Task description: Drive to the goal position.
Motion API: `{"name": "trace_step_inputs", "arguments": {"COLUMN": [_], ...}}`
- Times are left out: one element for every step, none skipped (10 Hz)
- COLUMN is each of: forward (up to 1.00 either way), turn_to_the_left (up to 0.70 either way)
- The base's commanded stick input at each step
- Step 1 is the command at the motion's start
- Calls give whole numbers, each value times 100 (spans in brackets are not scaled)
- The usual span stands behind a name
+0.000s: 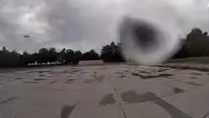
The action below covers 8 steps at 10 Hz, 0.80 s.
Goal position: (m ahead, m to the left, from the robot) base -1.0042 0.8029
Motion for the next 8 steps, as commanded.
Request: {"name": "trace_step_inputs", "arguments": {"forward": [70, 70, 70, 70, 70, 70, 70, 70], "turn_to_the_left": [0, 0, 0, 0, 0, 0, 0, 0]}}
